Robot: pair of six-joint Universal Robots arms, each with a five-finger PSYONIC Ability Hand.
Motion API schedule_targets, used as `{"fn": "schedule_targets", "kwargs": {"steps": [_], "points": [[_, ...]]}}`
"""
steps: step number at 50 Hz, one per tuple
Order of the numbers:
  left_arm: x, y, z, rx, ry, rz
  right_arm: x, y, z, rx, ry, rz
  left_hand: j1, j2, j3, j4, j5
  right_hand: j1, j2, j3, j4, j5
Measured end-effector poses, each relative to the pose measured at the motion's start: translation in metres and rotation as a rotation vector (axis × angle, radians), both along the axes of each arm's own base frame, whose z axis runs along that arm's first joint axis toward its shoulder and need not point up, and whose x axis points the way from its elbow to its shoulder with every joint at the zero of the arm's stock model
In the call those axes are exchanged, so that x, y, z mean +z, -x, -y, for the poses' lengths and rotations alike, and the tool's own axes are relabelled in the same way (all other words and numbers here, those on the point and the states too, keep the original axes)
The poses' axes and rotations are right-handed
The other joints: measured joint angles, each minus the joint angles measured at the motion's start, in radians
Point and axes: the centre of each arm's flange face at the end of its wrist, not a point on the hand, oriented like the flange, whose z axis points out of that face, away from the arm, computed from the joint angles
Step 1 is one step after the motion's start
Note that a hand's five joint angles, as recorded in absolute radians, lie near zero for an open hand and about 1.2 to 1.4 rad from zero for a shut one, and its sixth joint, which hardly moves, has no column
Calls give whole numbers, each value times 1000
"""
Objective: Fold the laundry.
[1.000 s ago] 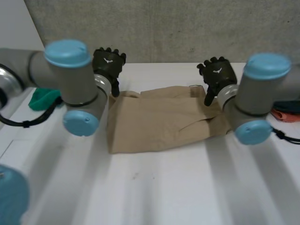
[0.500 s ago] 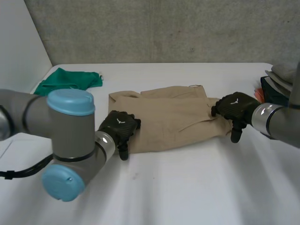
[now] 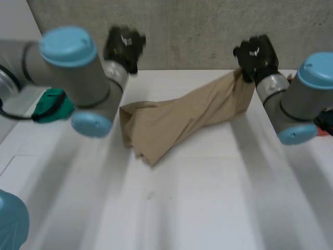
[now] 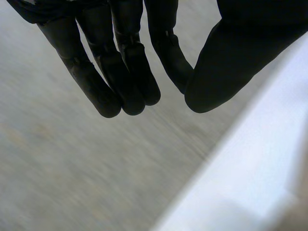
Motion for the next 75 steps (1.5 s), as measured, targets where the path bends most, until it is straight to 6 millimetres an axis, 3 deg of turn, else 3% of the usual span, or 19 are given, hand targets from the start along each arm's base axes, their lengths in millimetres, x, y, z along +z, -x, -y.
{"fn": "schedule_targets", "kwargs": {"steps": [4, 6, 7, 8, 9, 12, 15, 19, 26, 40, 50, 59, 63, 65, 66, 67, 72, 75], "points": [[28, -2, 2, -10, 35, -56, 12, -14, -3, 19, -10, 7, -43, -66, -50, -55, -34, 0, 0, 0, 0, 6], [24, -2, -5, -22, -20, -54, 8, -18, -10, 35, -58, -16, -243, -232, -225, -232, -206, 0, 0, 0, 0, 6], [20, -3, -8, -27, -52, -50, 6, -19, -14, 41, -83, -28, -537, -486, -477, -487, -453, 0, 0, 0, 0, 6], [14, -3, -13, -32, -104, -41, 3, -20, -18, 47, -113, -43, -617, -561, -550, -561, -527, 0, 0, 0, 0, 6], [5, -5, -20, -37, -167, -31, 0, -20, -22, 52, -141, -57, -823, -782, -760, -775, -744, 0, 0, 0, 0, 6], [-26, -11, -46, -40, -376, 5, -9, -16, -37, 60, -237, -106, -909, -921, -915, -929, -902, 0, 1, 0, 1, 6], [-51, -18, -70, -35, -535, 9, -7, -11, -48, 54, -276, -124, -909, -931, -923, -939, -918, 0, 6, 0, 2, 6], [-83, -26, -103, -24, -703, -20, 8, -4, -62, 39, -276, -117, -909, -932, -923, -939, -918, 0, 6, 0, 3, 6], [-113, -27, -129, -20, -792, -54, 47, 1, -87, 34, -239, -57, -909, -932, -923, -939, -918, 0, 6, 0, 3, 6], [-134, -14, -130, -16, -703, 4, 103, 9, -133, 44, -264, 69, -932, -932, -923, -938, -917, 0, 6, 0, 3, 6], [-139, -2, -128, 44, -561, -11, 117, 6, -154, 55, -291, 92, -811, -840, -834, -835, -804, 0, 6, 0, 3, 6], [-136, 14, -139, 33, -530, 0, 127, 3, -168, 60, -309, 111, -785, -800, -796, -798, -765, 0, 6, 0, 3, 6], [-135, 20, -143, 25, -539, 6, 132, 1, -172, 65, -309, 125, -546, -573, -580, -583, -555, 0, 6, 0, 3, 6], [-135, 22, -143, 32, -541, 5, 136, 1, -174, 65, -309, 139, -291, -314, -310, -331, -309, 0, 6, 0, 3, 6], [-135, 22, -143, 34, -540, 4, 137, 1, -174, 65, -309, 141, -291, -314, -310, -331, -309, 0, 6, 0, 3, 6], [-133, 23, -141, 46, -537, -1, 139, 3, -174, 61, -310, 150, -24, -65, -70, -70, -50, 0, 6, 0, 3, 6], [-127, 19, -131, 90, -525, -22, 141, 9, -169, 40, -314, 164, -13, -2, -2, -1, -10, 0, 6, 0, 3, 6], [-113, 9, -118, 120, -511, -56, 137, 19, -160, 10, -328, 163, -13, -2, -2, -1, -10, 0, 6, 0, 3, 6]]}}
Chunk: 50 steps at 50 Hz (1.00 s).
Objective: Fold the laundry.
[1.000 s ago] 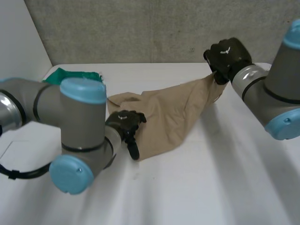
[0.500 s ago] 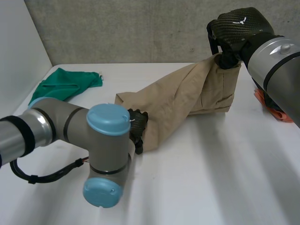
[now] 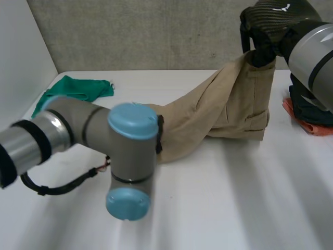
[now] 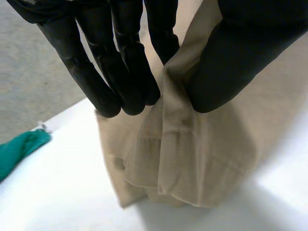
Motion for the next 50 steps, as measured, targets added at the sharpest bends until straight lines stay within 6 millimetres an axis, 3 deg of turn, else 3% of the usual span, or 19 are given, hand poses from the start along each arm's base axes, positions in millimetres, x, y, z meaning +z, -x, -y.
{"fn": "schedule_targets", "kwargs": {"steps": [3, 8, 15, 20, 23, 28, 36, 40, 44, 46, 48, 49, 50], "points": [[22, -14, 11, 7, 20, -32, -6, 9, 8, -18, -21, -15, 0, 0, 0, 0, 0, 0, 0, 0, 0, 0], [89, -48, 13, -54, 107, -82, -17, 23, 18, -19, -64, -61, 0, 0, 0, 0, 0, 0, 0, 0, 0, 0], [203, -89, -33, -174, 360, -153, -14, 35, 16, 10, -50, -134, 0, 2, 1, 1, 0, 0, 0, 2, 0, 0], [254, -107, -63, -206, 466, -201, 5, 41, 10, 1, 21, -144, 0, 2, 1, 1, 0, 0, 0, 2, 0, 0], [262, -107, -63, -214, 455, -198, 12, 42, 8, -3, 46, -140, 0, 2, 1, 1, 0, 0, 0, 2, 0, 0], [245, -96, -39, -206, 366, -153, 5, 39, 14, 3, 24, -144, 0, 2, 1, 1, 0, 0, 0, 2, 0, 0], [180, -65, 40, -168, 241, -53, -51, 16, 52, 24, -86, -167, 0, 3, 2, 1, 0, 0, 0, 2, 0, 0], [168, -48, 78, -169, 311, -68, -68, -6, 81, 14, -6, -131, 0, 3, 2, 1, 0, 0, 0, 3, 0, 0], [176, -39, 98, -169, 412, -109, -65, -21, 102, -13, 121, -65, 0, 3, 3, 1, 0, 0, 0, 3, 0, 0], [212, -35, 110, -154, 595, -191, -40, -34, 124, -62, 328, 69, 0, 3, 3, 1, 0, 0, 0, 3, 1, 0], [239, -37, 110, -133, 707, -248, -20, -37, 132, -87, 452, 162, 0, 3, 3, 1, 0, 0, 0, 3, 1, 0], [264, -41, 107, -108, 801, -301, -3, -38, 135, -100, 541, 233, 0, 3, 3, 1, 0, 0, 0, 3, 1, 0], [271, -42, 105, -100, 829, -317, 3, -38, 136, -103, 573, 259, 0, 3, 3, 1, 0, 0, 0, 3, 1, 0]]}}
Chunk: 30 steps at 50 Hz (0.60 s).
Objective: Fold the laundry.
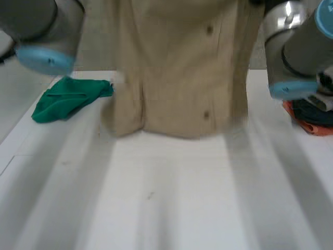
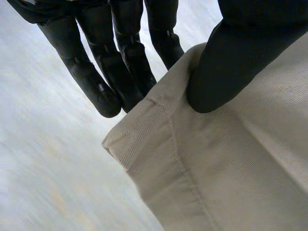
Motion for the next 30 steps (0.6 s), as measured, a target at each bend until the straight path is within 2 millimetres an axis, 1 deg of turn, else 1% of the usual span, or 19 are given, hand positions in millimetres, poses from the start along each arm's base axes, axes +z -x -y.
{"fn": "schedule_targets", "kwargs": {"steps": [2, 3, 4, 6, 9, 13, 14, 15, 16, 19, 20, 21, 22, 23, 24, 26, 28, 30], "points": [[30, -8, -9, 19, 103, -85, 22, 0, 1, 6, 110, 79, 0, 0, 0, 0, 0, 0, 0, 0, 0, 0], [33, -9, -10, 21, 114, -94, 24, 0, 1, 8, 122, 87, 0, 0, 0, 0, 0, 0, 0, 0, 0, 0], [48, -13, -16, 30, 161, -137, 35, 1, 1, 16, 177, 122, 0, 0, 0, 0, 0, 0, 0, 0, 0, 0], [56, -17, -21, 36, 187, -162, 42, 1, 1, 28, 213, 141, 0, 0, 0, 0, 0, 0, 0, 0, 0, 0], [55, -19, -25, 34, 174, -156, 44, 1, 3, 49, 217, 137, 0, 0, 0, 0, 0, 0, 0, 0, 0, 0], [29, -18, -23, 28, 75, -95, 30, 0, 8, 79, 137, 100, 0, 0, 0, 0, 0, 0, 0, 0, 0, 0], [21, -18, -22, 28, 48, -79, 25, 0, 9, 85, 110, 92, 0, 0, 0, 0, 0, 0, 0, 0, 0, 0], [2, -17, -20, 29, -16, -43, 10, 1, 12, 99, 40, 71, 0, 0, 0, 0, 0, 0, 0, 0, 0, 0], [-12, -17, -18, 31, -58, -19, 1, 1, 14, 104, 3, 61, 0, 0, 0, 0, 0, 0, 0, 0, 0, 0], [-59, -17, -17, 37, -196, 57, -39, 4, 18, 127, -154, 16, 0, 0, 0, 0, 0, 0, 0, 0, 0, 3], [-59, -17, -17, 37, -196, 57, -39, 4, 18, 127, -154, 16, 0, 0, 0, 0, 0, 0, 0, 0, 0, 3], [-91, -16, -17, 39, -282, 104, -69, 6, 18, 142, -251, -22, 0, 0, 0, 0, 0, 16, 0, 0, 0, 10], [-104, -17, -18, 40, -318, 125, -80, 6, 18, 148, -284, -37, 0, 0, 0, 0, 0, 16, 0, 0, 0, 10], [-121, -17, -19, 41, -364, 152, -98, 7, 16, 158, -337, -64, 0, 0, 0, 0, 0, 16, 0, 0, 0, 10], [-137, -17, -21, 42, -405, 178, -113, 8, 15, 165, -377, -87, 0, 0, 0, 0, 0, 16, 0, 0, 0, 10], [-176, -19, -27, 46, -505, 247, -152, 12, 8, 183, -482, -157, 0, 0, 0, 0, 0, 16, 0, 0, 0, 11], [-205, -22, -35, 48, -581, 308, -184, 16, -1, 191, -563, -224, 0, 0, 0, 0, 0, 16, 0, 0, 0, 11], [-226, -25, -44, 47, -643, 368, -208, 22, -11, 188, -630, -290, 0, 0, 0, 0, 0, 16, 0, 0, 0, 11]]}}
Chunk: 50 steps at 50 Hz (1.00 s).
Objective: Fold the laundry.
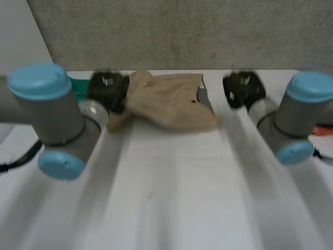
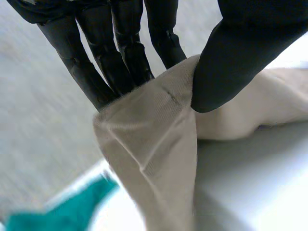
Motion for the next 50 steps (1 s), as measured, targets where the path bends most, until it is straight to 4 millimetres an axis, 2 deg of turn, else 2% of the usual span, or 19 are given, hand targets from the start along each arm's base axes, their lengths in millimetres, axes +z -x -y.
{"fn": "schedule_targets", "kwargs": {"steps": [4, 7, 12, 13, 15, 18, 21, 22, 25, 30, 33, 40, 46, 48, 50], "points": [[-22, -6, -21, -24, -98, 88, -25, 13, -21, 8, -88, -115, 0, 0, 0, 0, 0, 0, 0, 0, 0, 0], [-27, -10, -40, -50, -165, 140, -25, 24, -38, 10, -142, -186, 0, 0, 0, 0, 0, 0, 0, 0, 0, 0], [-23, -17, -68, -94, -247, 188, -6, 40, -65, 14, -211, -266, 0, 0, 0, 0, 0, 0, 0, 0, 0, 0], [-20, -19, -80, -112, -275, 203, 4, 46, -75, 18, -236, -291, 0, 0, 0, 0, 0, 0, 0, 0, 0, 0], [-16, -22, -90, -129, -298, 214, 13, 53, -86, 24, -260, -313, 0, 0, 0, 0, 0, -12, -26, -29, -30, -24], [-10, -26, -101, -145, -315, 220, 23, 59, -99, 39, -284, -332, 0, 0, 0, 0, 0, -188, -229, -234, -238, -238], [0, -27, -105, -151, -294, 204, 27, 59, -107, 57, -281, -319, 0, 0, 0, 0, 0, -531, -572, -570, -563, -576], [5, -27, -104, -151, -280, 195, 27, 57, -108, 62, -271, -307, 0, 0, 0, 0, 0, -657, -698, -697, -693, -710], [21, -24, -101, -151, -227, 162, 25, 49, -109, 71, -226, -257, 0, 0, 0, 0, 0, -751, -787, -796, -818, -835], [44, -17, -96, -153, -156, 115, 18, 33, -109, 80, -164, -178, 0, 0, 0, 0, 0, -782, -814, -847, -857, -881], [62, -12, -94, -150, -117, 84, 5, 17, -109, 92, -135, -127, 0, 0, 0, 0, 0, -791, -817, -864, -862, -891], [86, -8, -91, -130, -81, 43, -24, -10, -106, 91, -121, -106, 0, 0, 0, 0, 0, -789, -817, -859, -859, -871], [95, -9, -88, -113, -70, 29, -46, -22, -87, 22, -109, -131, 0, 0, 0, 0, 0, -683, -744, -738, -745, -730], [97, -11, -87, -107, -70, 22, -53, -24, -77, -17, -104, -139, 0, 0, 0, 0, 0, -557, -601, -614, -622, -613], [98, -12, -86, -104, -72, 19, -56, -25, -70, -39, -101, -140, 0, 0, 0, 0, 0, -531, -572, -582, -591, -583]]}}
